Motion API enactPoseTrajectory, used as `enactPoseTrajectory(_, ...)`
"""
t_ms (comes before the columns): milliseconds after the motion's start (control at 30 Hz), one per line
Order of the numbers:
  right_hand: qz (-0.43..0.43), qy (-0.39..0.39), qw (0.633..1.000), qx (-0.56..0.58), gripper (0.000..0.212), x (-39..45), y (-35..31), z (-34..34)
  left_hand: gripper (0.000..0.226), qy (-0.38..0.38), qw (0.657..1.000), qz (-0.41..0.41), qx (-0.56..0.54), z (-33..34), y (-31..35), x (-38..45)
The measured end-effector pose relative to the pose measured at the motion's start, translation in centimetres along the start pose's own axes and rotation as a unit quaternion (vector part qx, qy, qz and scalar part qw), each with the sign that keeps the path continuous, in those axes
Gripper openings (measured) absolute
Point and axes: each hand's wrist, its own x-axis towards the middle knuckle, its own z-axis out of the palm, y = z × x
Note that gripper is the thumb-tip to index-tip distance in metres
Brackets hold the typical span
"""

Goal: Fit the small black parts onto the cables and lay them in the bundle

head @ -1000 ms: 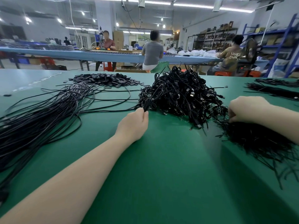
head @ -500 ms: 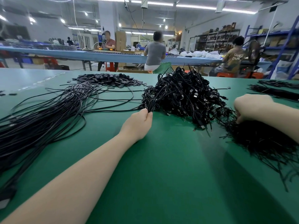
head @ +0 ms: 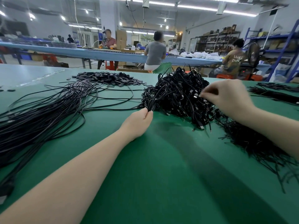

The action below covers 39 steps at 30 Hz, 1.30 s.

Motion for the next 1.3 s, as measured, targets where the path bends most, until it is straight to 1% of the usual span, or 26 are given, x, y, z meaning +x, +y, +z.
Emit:
enactPoseTrajectory(100,0.004,-0.001,0.991,0.137,0.009,-0.5,-4.5,2.5,0.04,-0.004,1.0,0.01,-0.013,0.0,-0.1,0.0)
enactPoseTrajectory(167,0.005,0.007,0.984,0.178,0.01,-0.6,-6.8,4.4,0.041,-0.003,1.0,0.021,-0.017,-0.1,-0.2,-0.1)
enactPoseTrajectory(267,-0.025,0.014,0.985,0.171,0.011,-0.8,-8.9,6.3,0.038,0.004,0.999,0.045,-0.012,0.1,-0.1,-0.2)
enactPoseTrajectory(400,-0.081,0.004,0.985,0.152,0.015,-0.6,-10.6,7.0,0.034,-0.012,0.998,0.038,0.046,0.4,0.0,0.4)
enactPoseTrajectory(500,-0.096,-0.018,0.983,0.153,0.015,-0.3,-11.1,7.0,0.031,-0.028,0.993,0.041,0.107,0.4,0.1,0.6)
enactPoseTrajectory(567,-0.102,-0.043,0.982,0.155,0.016,-0.1,-11.3,6.9,0.033,-0.033,0.985,0.051,0.16,0.5,0.2,0.6)
enactPoseTrajectory(667,-0.102,-0.055,0.98,0.163,0.015,0.1,-11.3,6.5,0.037,-0.015,0.979,0.055,0.193,0.4,0.3,0.4)
enactPoseTrajectory(733,-0.094,-0.062,0.98,0.165,0.014,0.4,-11.4,6.2,0.039,-0.032,0.961,0.065,0.266,0.6,0.5,0.4)
enactPoseTrajectory(767,-0.096,-0.073,0.98,0.158,0.013,0.7,-11.4,6.0,0.039,-0.028,0.949,0.076,0.304,0.6,0.5,0.2)
enactPoseTrajectory(833,-0.103,-0.121,0.978,0.139,0.011,1.6,-10.9,5.3,0.033,0.003,0.929,0.113,0.353,0.5,1.0,-0.3)
enactPoseTrajectory(867,-0.101,-0.162,0.971,0.142,0.011,2.2,-10.4,4.9,0.031,0.023,0.915,0.154,0.372,0.4,1.2,-0.5)
enactPoseTrajectory(933,-0.073,-0.261,0.943,0.193,0.013,3.4,-9.0,3.9,0.031,0.045,0.889,0.237,0.389,0.3,1.4,-1.0)
enactPoseTrajectory(967,-0.04,-0.303,0.923,0.234,0.013,3.8,-8.1,3.7,0.031,0.048,0.881,0.269,0.387,0.2,1.5,-1.2)
enactPoseTrajectory(1033,0.053,-0.361,0.877,0.314,0.015,4.0,-6.2,3.7,0.028,0.045,0.872,0.312,0.374,0.1,1.8,-1.4)
enactPoseTrajectory(1067,0.102,-0.379,0.848,0.355,0.018,3.7,-5.4,4.0,0.024,0.047,0.874,0.33,0.354,0.2,2.0,-1.4)
enactPoseTrajectory(1100,0.145,-0.386,0.818,0.401,0.021,3.3,-4.9,4.5,0.021,0.048,0.885,0.336,0.319,0.3,2.2,-1.5)
enactPoseTrajectory(1167,0.225,-0.36,0.751,0.505,0.022,2.4,-4.4,5.9,0.021,0.044,0.928,0.308,0.203,0.4,2.2,-1.5)
enactPoseTrajectory(1233,0.296,-0.311,0.688,0.585,0.017,1.5,-4.7,7.2,0.026,0.024,0.965,0.249,0.083,0.7,1.9,-1.3)
enactPoseTrajectory(1300,0.336,-0.265,0.648,0.63,0.019,0.9,-5.8,8.6,0.028,0.012,0.983,0.176,-0.041,1.0,1.6,-1.0)
